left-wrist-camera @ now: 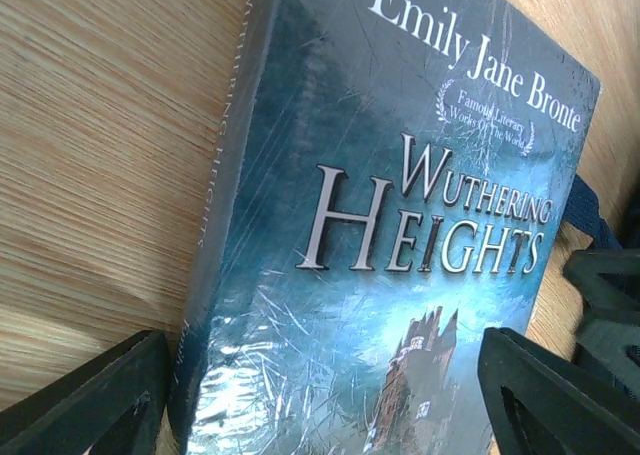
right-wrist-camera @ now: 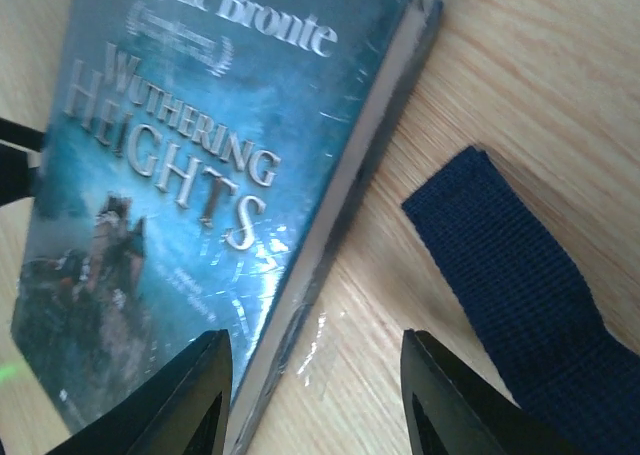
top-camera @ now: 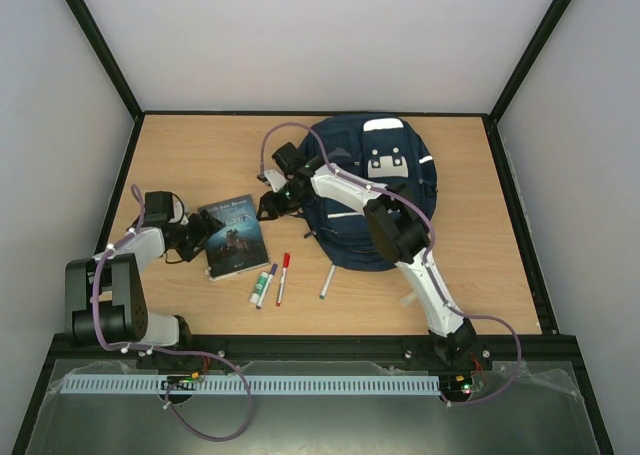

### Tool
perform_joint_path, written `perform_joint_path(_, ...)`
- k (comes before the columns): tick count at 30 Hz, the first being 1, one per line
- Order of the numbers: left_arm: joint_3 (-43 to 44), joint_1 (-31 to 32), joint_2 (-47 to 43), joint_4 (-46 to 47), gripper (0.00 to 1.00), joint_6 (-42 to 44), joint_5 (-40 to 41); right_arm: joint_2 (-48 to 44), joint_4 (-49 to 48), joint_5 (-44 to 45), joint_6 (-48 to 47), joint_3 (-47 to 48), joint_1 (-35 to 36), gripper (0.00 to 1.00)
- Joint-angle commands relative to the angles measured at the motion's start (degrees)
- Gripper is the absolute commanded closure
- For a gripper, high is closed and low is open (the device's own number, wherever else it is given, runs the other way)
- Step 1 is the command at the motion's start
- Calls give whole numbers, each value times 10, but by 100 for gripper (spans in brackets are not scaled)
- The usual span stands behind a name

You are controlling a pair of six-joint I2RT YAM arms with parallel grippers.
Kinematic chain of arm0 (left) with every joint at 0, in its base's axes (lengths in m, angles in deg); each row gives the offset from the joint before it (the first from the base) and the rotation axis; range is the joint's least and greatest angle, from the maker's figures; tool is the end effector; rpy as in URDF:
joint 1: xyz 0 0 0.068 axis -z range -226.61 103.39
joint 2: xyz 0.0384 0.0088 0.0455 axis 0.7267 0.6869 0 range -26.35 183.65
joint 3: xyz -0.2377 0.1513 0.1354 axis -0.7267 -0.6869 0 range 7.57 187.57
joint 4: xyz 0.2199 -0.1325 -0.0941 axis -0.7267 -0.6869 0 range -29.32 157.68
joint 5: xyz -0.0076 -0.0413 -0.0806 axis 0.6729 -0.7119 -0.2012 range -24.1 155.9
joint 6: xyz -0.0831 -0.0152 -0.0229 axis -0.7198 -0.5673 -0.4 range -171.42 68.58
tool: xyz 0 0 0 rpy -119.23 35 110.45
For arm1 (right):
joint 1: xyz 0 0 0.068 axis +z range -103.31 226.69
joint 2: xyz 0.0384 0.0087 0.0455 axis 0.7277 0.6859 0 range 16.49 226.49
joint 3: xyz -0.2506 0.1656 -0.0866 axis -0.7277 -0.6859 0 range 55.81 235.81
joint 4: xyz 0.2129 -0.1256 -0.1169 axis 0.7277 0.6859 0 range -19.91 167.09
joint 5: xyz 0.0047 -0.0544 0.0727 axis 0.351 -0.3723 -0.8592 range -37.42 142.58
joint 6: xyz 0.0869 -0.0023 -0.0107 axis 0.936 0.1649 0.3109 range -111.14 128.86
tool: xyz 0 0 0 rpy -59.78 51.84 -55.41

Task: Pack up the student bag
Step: Move the book to the center of the board, then pick up the book from the center of the board.

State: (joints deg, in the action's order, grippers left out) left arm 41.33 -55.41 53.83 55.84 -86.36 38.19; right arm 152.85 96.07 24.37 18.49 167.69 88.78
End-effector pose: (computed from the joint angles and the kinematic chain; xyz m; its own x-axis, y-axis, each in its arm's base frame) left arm 0.2666 0.0048 0.1472 -0.7499 -0.6291 -0.2047 -0.3942 0.6734 -0.6254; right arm 0.4138 0.4232 0.1620 -0.7003 -0.4340 -0.5667 -0.7068 0.5324 0.4658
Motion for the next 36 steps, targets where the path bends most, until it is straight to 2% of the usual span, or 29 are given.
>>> perform_joint_path(1,-26,3,17,-23,14,-4,-18,34,35,-14,13,23,6,55)
perform_joint_path(4,-26,7,20,-16,20,-1,-39,44,34,-20,17,24,7,56)
perform_joint_path(9,-21,30,19,-15,22,-1,-47,52,36,-34,24,17,7,56)
perform_joint_path(12,-21,34,19,-17,20,-4,-36,53,31,-17,40,-1,5,67)
perform_joint_path(18,-32,33,16,-30,17,-13,18,50,39,124,60,-51,1,88)
perform_joint_path(24,-60,28,-8,-13,17,-44,42,58,35,122,71,-79,-12,92)
perform_joint_path(26,-72,27,-11,13,17,-50,21,61,35,112,70,-81,-13,92)
perform_joint_path(31,-96,28,-18,120,18,-63,-98,72,34,90,65,-76,-12,92)
perform_joint_path(36,-86,33,-77,176,18,-79,-163,79,34,73,64,-73,-12,90)
